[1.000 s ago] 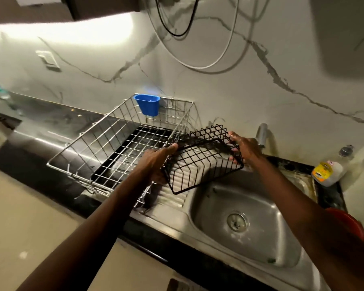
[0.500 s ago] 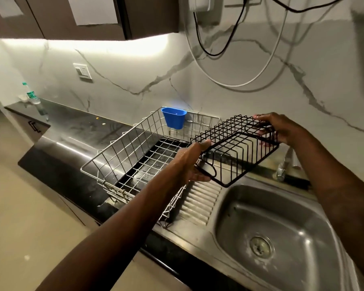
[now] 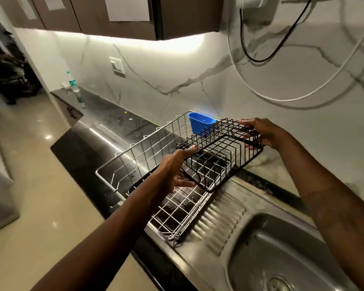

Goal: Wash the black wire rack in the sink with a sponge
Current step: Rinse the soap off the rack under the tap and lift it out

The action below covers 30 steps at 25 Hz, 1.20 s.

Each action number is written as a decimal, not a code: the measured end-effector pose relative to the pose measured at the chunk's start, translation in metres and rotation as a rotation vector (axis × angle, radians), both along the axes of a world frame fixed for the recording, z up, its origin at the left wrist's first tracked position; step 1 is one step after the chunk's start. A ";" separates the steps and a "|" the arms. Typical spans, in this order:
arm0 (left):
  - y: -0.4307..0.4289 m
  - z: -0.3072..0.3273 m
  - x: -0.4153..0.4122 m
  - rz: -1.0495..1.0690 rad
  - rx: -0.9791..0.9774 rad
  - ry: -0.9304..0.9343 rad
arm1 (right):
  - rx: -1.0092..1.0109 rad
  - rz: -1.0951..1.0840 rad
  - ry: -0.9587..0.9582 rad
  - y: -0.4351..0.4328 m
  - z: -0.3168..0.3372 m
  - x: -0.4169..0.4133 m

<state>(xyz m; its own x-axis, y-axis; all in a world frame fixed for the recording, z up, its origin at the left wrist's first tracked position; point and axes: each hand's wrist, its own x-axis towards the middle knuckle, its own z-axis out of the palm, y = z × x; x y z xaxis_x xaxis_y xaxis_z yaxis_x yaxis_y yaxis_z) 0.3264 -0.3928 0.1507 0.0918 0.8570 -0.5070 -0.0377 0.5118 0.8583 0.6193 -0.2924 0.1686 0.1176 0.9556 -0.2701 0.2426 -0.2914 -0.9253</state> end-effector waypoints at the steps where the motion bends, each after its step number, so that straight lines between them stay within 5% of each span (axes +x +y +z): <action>1: 0.004 -0.003 -0.006 0.031 -0.013 0.011 | 0.002 0.031 0.005 0.012 -0.004 -0.008; 12: 0.038 -0.063 -0.054 0.311 -0.130 0.047 | -0.178 0.375 -0.107 0.130 -0.087 -0.099; 30: 0.044 -0.103 -0.029 0.223 -0.263 -0.007 | -0.201 0.530 -0.563 0.136 -0.157 -0.114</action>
